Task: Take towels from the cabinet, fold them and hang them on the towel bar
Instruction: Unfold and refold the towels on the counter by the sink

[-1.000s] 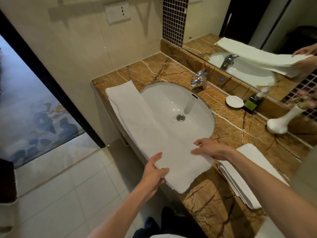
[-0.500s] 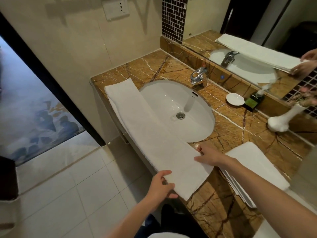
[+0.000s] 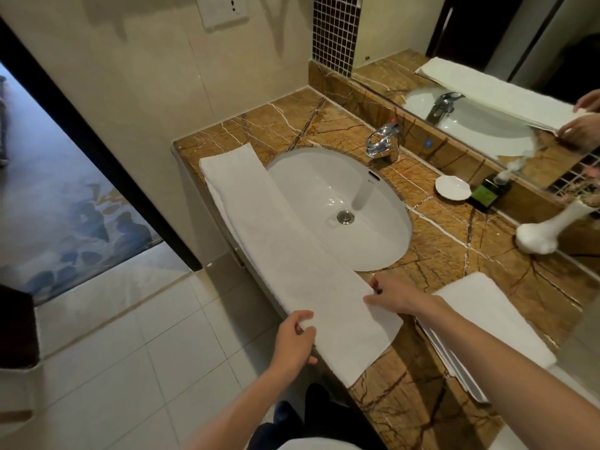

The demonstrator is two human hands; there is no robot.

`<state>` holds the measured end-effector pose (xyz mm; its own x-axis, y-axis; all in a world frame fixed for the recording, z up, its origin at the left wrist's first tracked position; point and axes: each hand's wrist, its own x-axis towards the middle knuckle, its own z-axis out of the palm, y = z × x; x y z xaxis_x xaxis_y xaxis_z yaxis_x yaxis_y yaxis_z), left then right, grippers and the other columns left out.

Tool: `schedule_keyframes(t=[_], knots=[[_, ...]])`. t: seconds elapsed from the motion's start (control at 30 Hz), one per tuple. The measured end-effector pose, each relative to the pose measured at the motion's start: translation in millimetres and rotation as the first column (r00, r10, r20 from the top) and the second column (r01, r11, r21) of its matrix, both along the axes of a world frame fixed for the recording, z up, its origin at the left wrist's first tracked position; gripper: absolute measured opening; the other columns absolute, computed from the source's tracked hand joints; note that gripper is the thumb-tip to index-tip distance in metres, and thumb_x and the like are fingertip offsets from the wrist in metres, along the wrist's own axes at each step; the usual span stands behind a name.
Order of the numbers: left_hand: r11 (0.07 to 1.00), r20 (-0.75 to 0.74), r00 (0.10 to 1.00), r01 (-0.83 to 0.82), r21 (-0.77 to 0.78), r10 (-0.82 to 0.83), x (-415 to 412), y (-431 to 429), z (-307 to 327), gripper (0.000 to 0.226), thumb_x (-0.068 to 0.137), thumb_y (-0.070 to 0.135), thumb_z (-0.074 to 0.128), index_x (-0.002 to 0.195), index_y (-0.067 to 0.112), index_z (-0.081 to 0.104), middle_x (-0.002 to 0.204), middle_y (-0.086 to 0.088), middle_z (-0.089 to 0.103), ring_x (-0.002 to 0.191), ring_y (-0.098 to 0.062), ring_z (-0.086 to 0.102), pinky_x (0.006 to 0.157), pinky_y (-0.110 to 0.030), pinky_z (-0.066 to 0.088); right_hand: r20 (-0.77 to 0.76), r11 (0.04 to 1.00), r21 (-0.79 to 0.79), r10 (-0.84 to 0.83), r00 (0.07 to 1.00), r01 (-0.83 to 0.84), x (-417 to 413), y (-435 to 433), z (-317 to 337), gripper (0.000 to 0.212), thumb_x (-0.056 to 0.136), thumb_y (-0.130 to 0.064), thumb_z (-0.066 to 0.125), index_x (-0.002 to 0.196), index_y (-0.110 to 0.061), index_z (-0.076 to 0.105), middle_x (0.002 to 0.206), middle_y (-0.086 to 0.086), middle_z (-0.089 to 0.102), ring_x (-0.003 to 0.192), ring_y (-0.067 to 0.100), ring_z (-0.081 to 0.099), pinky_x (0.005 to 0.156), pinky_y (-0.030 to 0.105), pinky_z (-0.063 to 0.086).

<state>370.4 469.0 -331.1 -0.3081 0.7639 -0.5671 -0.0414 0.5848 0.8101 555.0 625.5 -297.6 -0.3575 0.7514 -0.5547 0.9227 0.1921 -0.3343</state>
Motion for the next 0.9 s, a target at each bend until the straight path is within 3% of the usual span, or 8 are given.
schedule_keyframes(t=[0.13, 0.23, 0.3, 0.4, 0.5, 0.7, 0.77, 0.9], knots=[[0.992, -0.024, 0.992, -0.125, 0.026, 0.126, -16.2, 15.0, -2.6, 0.027, 0.091, 0.004, 0.051, 0.112, 0.017, 0.059, 0.103, -0.013, 0.053, 0.078, -0.02, 0.056, 0.062, -0.036, 0.057, -0.02, 0.999, 0.047, 0.006, 1.0, -0.005, -13.1, 6.7, 4.5, 0.033, 0.084, -0.038, 0.063, 0.104, -0.012, 0.057, 0.098, 0.004, 0.063, 0.086, 0.019, 0.059, 0.071, 0.033, 0.047], [0.975, -0.061, 0.974, -0.215, 0.05, 0.218, -34.0, 29.2, -3.2, 0.026, 0.091, 0.006, 0.051, 0.11, 0.02, 0.06, 0.112, -0.012, 0.058, 0.092, -0.022, 0.058, 0.076, -0.041, 0.055, -0.074, 0.996, 0.084, 0.02, 0.997, -0.014, -31.0, 13.0, 5.6, 0.037, 0.084, -0.036, 0.063, 0.111, -0.011, 0.057, 0.104, 0.006, 0.06, 0.091, 0.021, 0.058, 0.076, 0.036, 0.048], [0.975, -0.159, 0.962, -0.214, 0.066, 0.222, -49.2, 38.8, -2.7, 0.028, 0.092, 0.009, 0.051, 0.117, 0.021, 0.058, 0.121, -0.008, 0.056, 0.102, -0.018, 0.056, 0.083, -0.033, 0.049, -0.112, 0.997, 0.074, 0.009, 0.994, 0.0, -45.1, 18.2, 5.4, 0.043, 0.085, -0.035, 0.063, 0.12, -0.012, 0.054, 0.113, 0.007, 0.055, 0.1, 0.023, 0.056, 0.079, 0.034, 0.046], [0.987, -0.336, 0.931, -0.112, 0.111, 0.144, -74.8, 52.1, 4.5, 0.038, 0.093, 0.011, 0.052, 0.131, 0.017, 0.052, 0.135, -0.005, 0.045, 0.118, -0.016, 0.049, 0.1, -0.031, 0.043, -0.155, 0.997, 0.076, 0.021, 0.988, -0.009, -67.9, 27.6, 4.7, 0.051, 0.086, -0.035, 0.061, 0.132, -0.015, 0.048, 0.125, 0.008, 0.049, 0.11, 0.025, 0.054, 0.087, 0.034, 0.044], [0.995, -0.557, 0.828, 0.094, 0.036, -0.058, -104.0, 61.3, 12.9, 0.049, 0.094, 0.02, 0.052, 0.142, 0.021, 0.042, 0.152, -0.003, 0.028, 0.139, -0.02, 0.029, 0.116, -0.037, 0.027, -0.182, 0.997, 0.074, 0.039, 0.983, -0.026, -95.5, 34.7, 5.3, 0.056, 0.087, -0.035, 0.06, 0.136, -0.016, 0.043, 0.13, 0.011, 0.047, 0.117, 0.027, 0.051, 0.097, 0.037, 0.042], [0.938, -0.75, 0.583, 0.313, -0.147, -0.312, -156.3, 77.4, 27.1, 0.058, 0.098, 0.037, 0.041, 0.151, 0.028, 0.02, 0.161, -0.002, 0.007, 0.147, -0.025, 0.01, 0.118, -0.041, 0.013, -0.177, 0.994, 0.069, 0.098, 0.979, -0.087, -160.7, 49.7, 8.1, 0.063, 0.088, -0.033, 0.058, 0.144, -0.015, 0.035, 0.139, 0.013, 0.042, 0.127, 0.029, 0.045, 0.104, 0.038, 0.037], [0.928, -0.751, 0.564, 0.329, -0.176, -0.343, -172.8, 85.9, 27.0, 0.059, 0.098, 0.039, 0.039, 0.152, 0.03, 0.017, 0.161, -0.002, 0.005, 0.147, -0.025, 0.008, 0.119, -0.04, 0.012, -0.158, 0.991, 0.074, 0.118, 0.98, -0.108, -183.5, 58.0, 9.3, 0.064, 0.089, -0.033, 0.057, 0.145, -0.014, 0.033, 0.142, 0.013, 0.04, 0.13, 0.029, 0.042, 0.105, 0.037, 0.036], [0.931, -0.7, 0.63, 0.337, -0.142, -0.335, -208.4, 108.2, 22.5, 0.058, 0.098, 0.035, 0.039, 0.151, 0.032, 0.017, 0.161, 0.0, 0.007, 0.147, -0.023, 0.008, 0.12, -0.043, 0.015, -0.123, 0.989, 0.091, 0.129, 0.984, -0.118, -231.3, 80.9, 9.5, 0.063, 0.089, -0.033, 0.056, 0.145, -0.014, 0.035, 0.143, 0.013, 0.041, 0.13, 0.029, 0.043, 0.106, 0.037, 0.037]])
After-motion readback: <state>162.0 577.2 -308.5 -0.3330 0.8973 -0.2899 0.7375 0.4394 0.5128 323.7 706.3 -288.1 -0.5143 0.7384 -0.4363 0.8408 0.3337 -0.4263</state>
